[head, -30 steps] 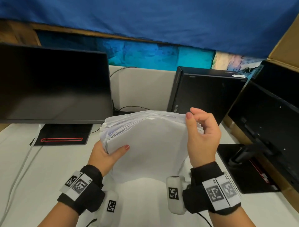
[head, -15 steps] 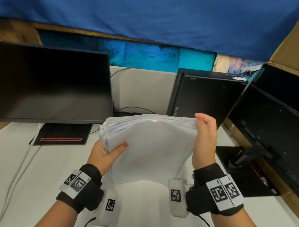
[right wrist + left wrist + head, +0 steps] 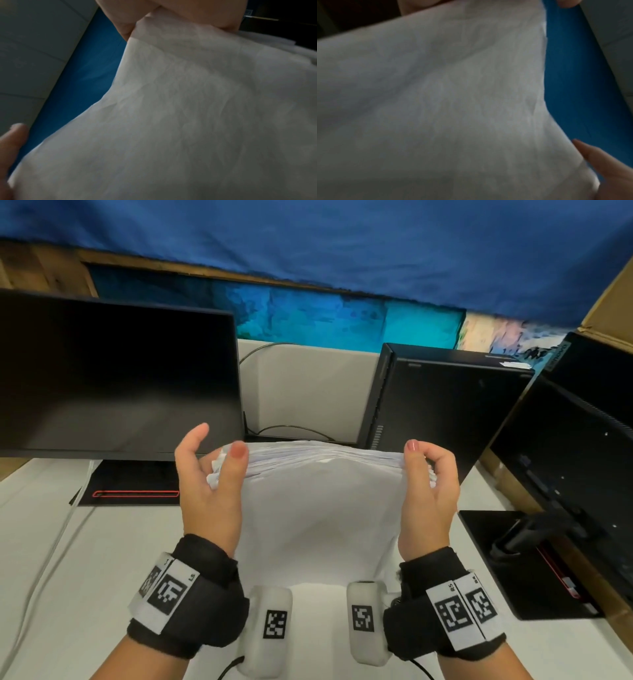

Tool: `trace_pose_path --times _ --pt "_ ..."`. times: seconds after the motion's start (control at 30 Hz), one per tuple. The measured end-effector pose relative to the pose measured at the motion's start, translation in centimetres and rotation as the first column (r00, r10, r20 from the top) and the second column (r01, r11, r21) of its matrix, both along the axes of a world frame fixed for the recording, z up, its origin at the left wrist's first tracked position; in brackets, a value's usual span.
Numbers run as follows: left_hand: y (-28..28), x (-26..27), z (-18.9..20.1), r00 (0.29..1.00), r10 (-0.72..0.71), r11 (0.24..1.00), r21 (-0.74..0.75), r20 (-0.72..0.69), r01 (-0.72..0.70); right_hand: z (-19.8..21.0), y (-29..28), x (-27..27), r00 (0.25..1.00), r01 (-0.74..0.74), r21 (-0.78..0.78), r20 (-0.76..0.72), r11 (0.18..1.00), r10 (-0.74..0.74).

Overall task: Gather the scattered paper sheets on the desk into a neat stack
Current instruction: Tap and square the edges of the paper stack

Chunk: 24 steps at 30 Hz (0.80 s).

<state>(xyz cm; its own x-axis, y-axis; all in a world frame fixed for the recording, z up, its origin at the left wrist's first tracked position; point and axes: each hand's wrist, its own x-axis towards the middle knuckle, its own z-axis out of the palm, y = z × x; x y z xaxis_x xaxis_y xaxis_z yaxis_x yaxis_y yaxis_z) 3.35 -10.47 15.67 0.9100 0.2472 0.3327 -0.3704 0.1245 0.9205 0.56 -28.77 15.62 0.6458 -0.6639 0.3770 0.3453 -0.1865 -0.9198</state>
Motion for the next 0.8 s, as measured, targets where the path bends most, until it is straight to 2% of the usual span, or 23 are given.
trace_pose_path --times 0.1,0.2,0.3,0.43,0.7,0.8 --pt "-0.2 1.1 0.7 0.99 0.064 0.998 -0.012 -0.127 -0.066 -0.2 0.0 0.3 1.0 0.021 -0.02 -0.004 1.0 -0.021" --pt "0.0 1.8 0.9 0.978 0.094 0.995 -0.016 -0.187 -0.099 -0.3 -0.2 0.6 0.999 0.037 0.009 0.0 0.999 -0.037" --pt "-0.2 1.9 1.2 0.981 0.079 0.994 -0.054 -0.177 -0.09 -0.2 -0.1 0.7 0.999 0.021 0.005 0.038 1.0 -0.021" --pt "-0.3 2.1 0.8 0.984 0.096 0.995 0.029 -0.15 -0.092 -0.4 -0.3 0.7 0.999 0.047 0.016 0.016 0.999 -0.047" --pt "-0.2 2.4 1.1 0.976 0.091 0.994 -0.043 -0.198 -0.101 -0.4 -0.6 0.9 0.999 0.036 0.058 0.01 0.998 -0.037" --pt "-0.3 2.2 1.1 0.982 0.082 0.996 -0.01 -0.168 -0.085 0.1 -0.6 0.9 0.999 0.022 0.066 0.045 0.998 -0.025"
